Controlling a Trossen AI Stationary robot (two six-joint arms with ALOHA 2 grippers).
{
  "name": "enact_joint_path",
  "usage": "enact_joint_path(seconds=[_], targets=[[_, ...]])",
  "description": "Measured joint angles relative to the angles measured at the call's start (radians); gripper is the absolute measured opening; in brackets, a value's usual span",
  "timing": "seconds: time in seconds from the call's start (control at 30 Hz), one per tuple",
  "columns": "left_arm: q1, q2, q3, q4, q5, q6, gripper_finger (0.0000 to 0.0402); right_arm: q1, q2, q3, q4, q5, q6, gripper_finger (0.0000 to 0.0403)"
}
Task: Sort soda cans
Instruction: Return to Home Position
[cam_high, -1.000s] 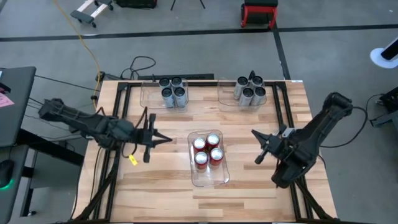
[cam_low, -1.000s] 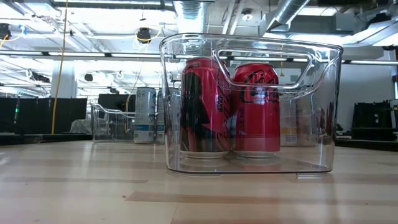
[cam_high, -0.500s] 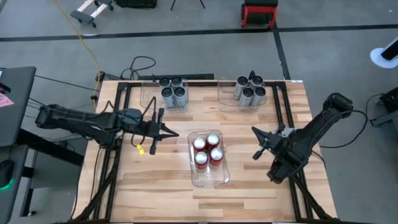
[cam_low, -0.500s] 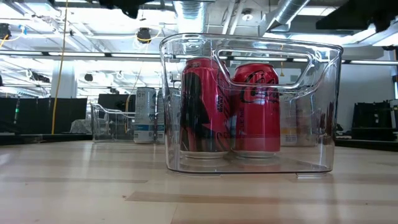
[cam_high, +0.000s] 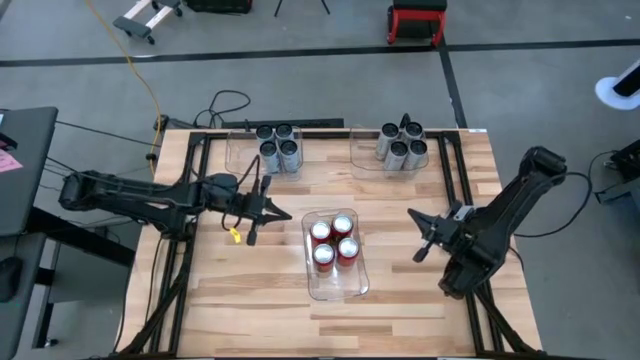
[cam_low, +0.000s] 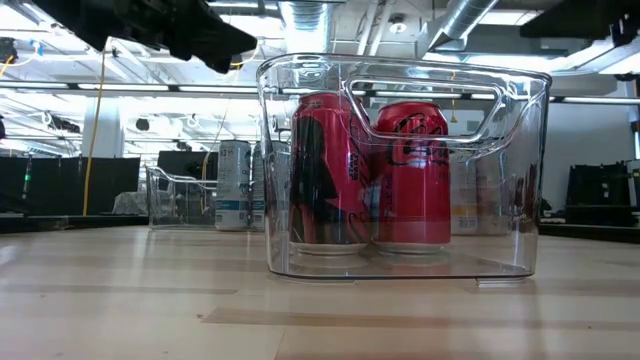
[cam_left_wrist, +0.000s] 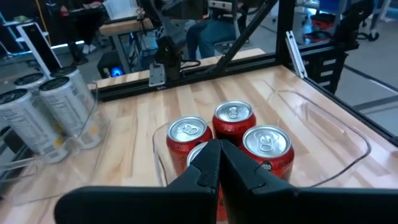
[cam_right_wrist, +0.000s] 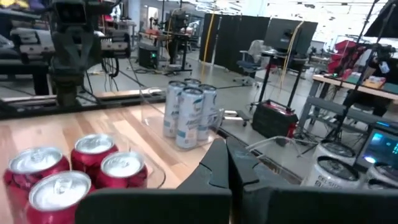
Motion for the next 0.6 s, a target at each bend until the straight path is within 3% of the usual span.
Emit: enact_joint_path(seconds=[0.17, 0.3, 0.47, 0.6], targets=[[0.0, -0.015, 0.0, 0.006, 0.0, -0.001, 0.0, -0.001, -0.075, 0.099, -0.092, 0.0, -0.13, 0.0], [0.0, -0.038, 0.001, 0.004, 0.0, 0.0, 0.0, -0.001, -0.154, 0.217, -0.119, -0.016, -0.35, 0.0], [0.019, -0.057, 0.001, 0.005, -0.01, 0.015, 0.0, -0.008, -0.244, 0.328, -0.098, -0.157, -0.653, 0.0], [0.075, -0.055, 0.001, 0.012, -0.016, 0.02, 0.0, -0.026, -0.334, 0.333, -0.04, -0.264, -0.82, 0.0]])
